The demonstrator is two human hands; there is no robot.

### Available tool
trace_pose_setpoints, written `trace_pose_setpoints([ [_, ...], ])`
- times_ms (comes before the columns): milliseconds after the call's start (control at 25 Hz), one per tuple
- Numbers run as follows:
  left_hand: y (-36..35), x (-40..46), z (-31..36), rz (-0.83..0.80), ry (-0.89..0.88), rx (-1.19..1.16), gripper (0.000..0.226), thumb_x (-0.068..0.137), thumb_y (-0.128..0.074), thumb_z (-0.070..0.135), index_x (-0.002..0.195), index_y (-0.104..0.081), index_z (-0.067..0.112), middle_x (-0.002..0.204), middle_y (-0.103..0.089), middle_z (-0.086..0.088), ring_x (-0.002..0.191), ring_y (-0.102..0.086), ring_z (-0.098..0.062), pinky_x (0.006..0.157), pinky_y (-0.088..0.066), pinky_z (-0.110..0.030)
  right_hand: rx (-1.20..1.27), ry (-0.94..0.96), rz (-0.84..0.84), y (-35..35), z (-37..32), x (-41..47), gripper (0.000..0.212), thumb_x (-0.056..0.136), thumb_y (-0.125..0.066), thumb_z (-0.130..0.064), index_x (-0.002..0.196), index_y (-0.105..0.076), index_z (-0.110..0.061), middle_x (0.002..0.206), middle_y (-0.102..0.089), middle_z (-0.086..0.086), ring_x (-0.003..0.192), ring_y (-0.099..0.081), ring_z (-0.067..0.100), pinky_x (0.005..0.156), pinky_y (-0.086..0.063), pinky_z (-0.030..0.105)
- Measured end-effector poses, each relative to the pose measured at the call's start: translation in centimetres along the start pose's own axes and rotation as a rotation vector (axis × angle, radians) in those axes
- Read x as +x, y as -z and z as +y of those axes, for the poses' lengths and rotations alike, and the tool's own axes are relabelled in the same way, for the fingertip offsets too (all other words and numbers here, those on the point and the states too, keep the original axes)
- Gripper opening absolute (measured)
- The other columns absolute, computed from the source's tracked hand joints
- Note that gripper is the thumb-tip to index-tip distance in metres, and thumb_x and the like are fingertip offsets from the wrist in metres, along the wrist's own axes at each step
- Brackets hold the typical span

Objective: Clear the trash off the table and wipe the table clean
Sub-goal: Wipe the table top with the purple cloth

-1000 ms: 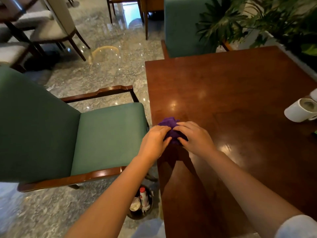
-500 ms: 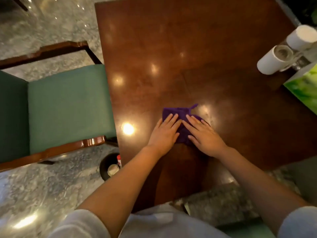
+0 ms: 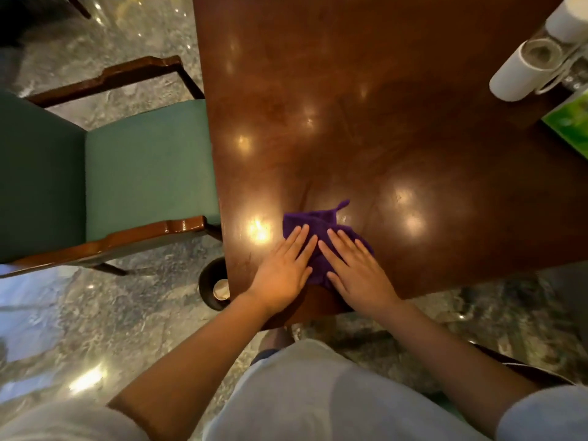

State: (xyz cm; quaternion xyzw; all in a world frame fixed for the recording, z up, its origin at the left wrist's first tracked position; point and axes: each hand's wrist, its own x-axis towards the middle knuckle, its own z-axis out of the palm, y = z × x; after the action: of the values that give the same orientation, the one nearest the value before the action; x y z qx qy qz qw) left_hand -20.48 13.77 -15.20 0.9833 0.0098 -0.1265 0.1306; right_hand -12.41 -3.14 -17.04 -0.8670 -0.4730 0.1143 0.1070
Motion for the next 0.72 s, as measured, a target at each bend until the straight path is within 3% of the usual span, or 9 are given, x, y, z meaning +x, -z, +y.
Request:
trace_pose_setpoints([
  [80, -1.4, -2.7, 0.9, 0.052, 0.032, -0.015, 0.057, 0.098, -0.038, 0.028, 0.145, -0.011, 0.012, 0.154, -0.004, -0.011, 0.142, -0.004, -0.024, 0.116, -0.009, -0.037, 0.019, 0.029, 0.009, -0.5, -1.2, -1.8, 0.055, 0.090, -0.029, -0.035, 0.142, -0.028, -0.017, 0.149, -0.031, 0.010, 0.137, -0.026, 0.026, 0.108, -0.022, 0.044],
  [240, -3.6, -7.2, 2.9, 0.127, 0.071, -0.094, 0.059, 0.081, -0.069, 0.017, 0.133, -0.043, 0.005, 0.140, -0.043, -0.018, 0.129, -0.041, -0.030, 0.101, -0.041, -0.042, 0.063, 0.100, 0.043, -1.5, -3.2, -5.0, 0.051, 0.088, -0.047, -0.027, 0.137, -0.036, -0.019, 0.144, -0.041, 0.008, 0.133, -0.036, 0.026, 0.105, -0.030, 0.045],
  [400, -3.8, -9.7, 3.6, 0.232, 0.019, -0.129, 0.058, 0.061, -0.085, 0.012, 0.114, -0.063, 0.004, 0.121, -0.062, -0.014, 0.113, -0.058, -0.023, 0.093, -0.045, -0.033, 0.167, 0.159, 0.083, -1.6, -4.4, -6.5, 0.057, 0.068, -0.078, -0.010, 0.121, -0.059, -0.016, 0.128, -0.059, 0.008, 0.119, -0.054, 0.026, 0.094, -0.046, 0.043],
  [560, -1.6, -10.6, 3.9, 0.283, 0.096, -0.205, 0.046, 0.065, -0.080, 0.006, 0.109, -0.065, 0.008, 0.108, -0.069, -0.011, 0.099, -0.066, -0.024, 0.083, -0.052, -0.034, 0.243, 0.113, 0.140, 0.6, -6.0, -6.0, 0.047, 0.059, -0.083, -0.006, 0.103, -0.070, -0.015, 0.111, -0.069, 0.006, 0.100, -0.065, 0.025, 0.077, -0.057, 0.037],
  [720, 2.2, -9.6, 2.6, 0.389, 0.163, -0.259, 0.040, 0.079, -0.067, 0.008, 0.118, -0.059, 0.009, 0.112, -0.066, -0.010, 0.102, -0.061, -0.024, 0.085, -0.050, -0.033, 0.229, 0.109, 0.210, 4.6, -6.6, -2.6, 0.042, 0.062, -0.080, -0.008, 0.102, -0.070, -0.017, 0.111, -0.068, 0.003, 0.102, -0.063, 0.022, 0.079, -0.055, 0.036],
])
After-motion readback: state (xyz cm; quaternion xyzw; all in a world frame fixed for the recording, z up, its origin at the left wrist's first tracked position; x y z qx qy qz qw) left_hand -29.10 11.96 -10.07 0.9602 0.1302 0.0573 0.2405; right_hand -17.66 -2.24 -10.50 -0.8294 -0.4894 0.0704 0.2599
